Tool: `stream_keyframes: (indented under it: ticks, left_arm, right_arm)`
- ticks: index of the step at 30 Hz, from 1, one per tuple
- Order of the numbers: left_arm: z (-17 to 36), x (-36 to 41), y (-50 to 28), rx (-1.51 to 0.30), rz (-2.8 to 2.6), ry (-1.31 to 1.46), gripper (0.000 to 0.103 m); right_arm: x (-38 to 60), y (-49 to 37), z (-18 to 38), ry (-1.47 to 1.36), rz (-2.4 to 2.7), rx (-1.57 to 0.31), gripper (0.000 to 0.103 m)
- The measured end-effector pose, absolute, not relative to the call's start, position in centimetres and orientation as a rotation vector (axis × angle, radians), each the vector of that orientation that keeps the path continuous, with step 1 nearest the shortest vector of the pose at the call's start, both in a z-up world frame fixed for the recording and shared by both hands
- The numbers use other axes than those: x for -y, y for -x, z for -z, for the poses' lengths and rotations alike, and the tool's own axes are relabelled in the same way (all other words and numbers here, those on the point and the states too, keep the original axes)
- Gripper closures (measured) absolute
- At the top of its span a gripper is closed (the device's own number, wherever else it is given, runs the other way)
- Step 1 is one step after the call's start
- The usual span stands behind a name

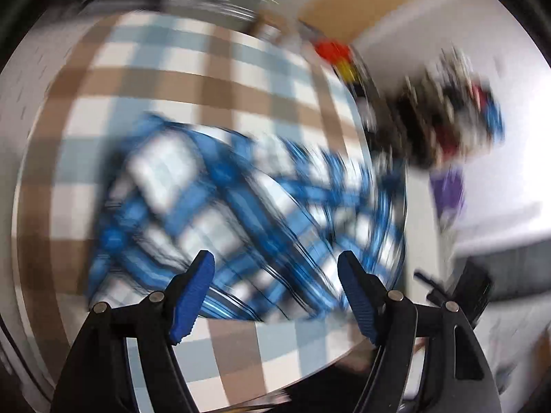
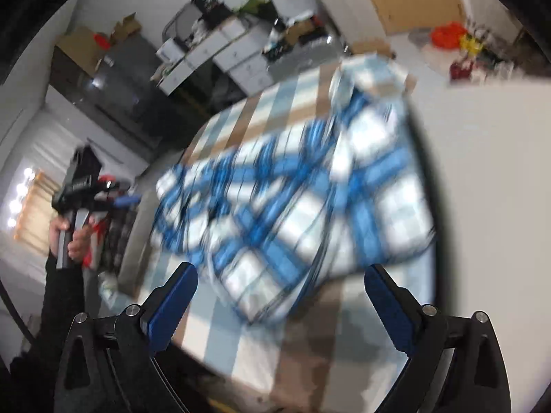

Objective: Fold large clothes

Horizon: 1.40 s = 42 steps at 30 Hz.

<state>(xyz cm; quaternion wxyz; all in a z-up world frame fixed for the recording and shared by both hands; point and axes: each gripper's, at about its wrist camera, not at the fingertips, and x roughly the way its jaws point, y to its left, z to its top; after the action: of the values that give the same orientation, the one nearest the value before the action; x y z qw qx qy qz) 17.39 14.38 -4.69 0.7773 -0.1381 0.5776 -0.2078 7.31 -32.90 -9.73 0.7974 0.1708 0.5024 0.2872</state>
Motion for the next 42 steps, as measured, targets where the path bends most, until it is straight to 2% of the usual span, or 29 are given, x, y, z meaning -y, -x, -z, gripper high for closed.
stream_keyframes:
  ticks: [6,7,9,10,11,13,17,21,26,30,33,34,35,37,39,41,42]
  left_arm:
    - [6.5,-4.1,-14.8,-1.234,0.614,0.021,0.033]
    - [7.0,-3.2,-15.0,-1.22,0.624,-0.012,0.033]
    - [7.6,-2.3,-15.3,-1.23,0.625,-0.043,0.033]
    - [8.3,-1.8,-15.7,-1.235,0.642,-0.06,0.033]
    - [8.6,-1.6,-15.9,-1.238,0.655,-0.065,0.033]
    - [9.1,-1.5,-16.2,-1.227,0.706,-0.068,0.033]
    - [8.4,-1.7,-15.9,-1.213,0.788,-0.057,0.033]
    - [7.8,-3.5,-16.7,-1.18,0.812,0.01,0.033]
    - [6.6,-7.9,-18.2,-1.081,0.713,0.184,0.033]
    - [6.2,-12.1,-18.6,-0.994,0.599,0.222,0.033]
    - [7.4,-13.3,-19.3,-1.046,0.59,0.23,0.033]
    - [7.5,-13.4,-19.2,-1.059,0.584,0.223,0.033]
    - [7.5,-13.1,-19.1,-1.061,0.586,0.195,0.033]
    - [7.3,-11.8,-18.5,-1.068,0.599,0.095,0.033]
    - [7.3,-10.6,-17.9,-1.075,0.621,0.016,0.033]
    - [7.8,-8.3,-17.1,-1.098,0.666,-0.082,0.033]
    - [8.1,-7.4,-16.7,-1.1,0.68,-0.131,0.033]
  right_arm:
    - [31.0,-7.8,14.9,-0.643,-0.641,-1.153,0.005]
    - [30.8,-8.1,15.4,-0.679,-0.643,-1.159,0.008]
    - [30.2,-9.0,16.6,-0.748,-0.65,-1.187,0.037]
    - [29.9,-9.1,16.7,-0.768,-0.668,-1.19,0.066]
    - [29.7,-9.3,16.5,-0.769,-0.685,-1.191,0.086]
    - [28.6,-9.4,15.2,-0.756,-0.759,-1.17,0.098]
    - [26.6,-9.7,12.8,-0.735,-0.859,-1.184,0.1]
    - [26.6,-12.3,11.0,-0.857,-0.881,-1.115,0.1]
    - [26.5,-19.4,9.0,-0.997,-0.809,-1.014,0.1]
    - [23.9,-24.9,9.0,-0.924,-0.69,-1.03,0.1]
    - [22.2,-27.4,11.4,-0.826,-0.526,-1.118,0.094]
    - [22.1,-27.6,12.2,-0.807,-0.494,-1.141,0.077]
    - [22.2,-28.0,13.2,-0.802,-0.451,-1.173,0.039]
    - [23.2,-27.6,14.0,-0.829,-0.457,-1.158,0.007]
    - [24.9,-26.0,13.0,-0.862,-0.524,-1.05,0.007]
    - [26.2,-23.7,11.6,-0.93,-0.612,-0.942,0.0]
    - [26.8,-22.5,11.1,-0.953,-0.633,-0.901,0.0]
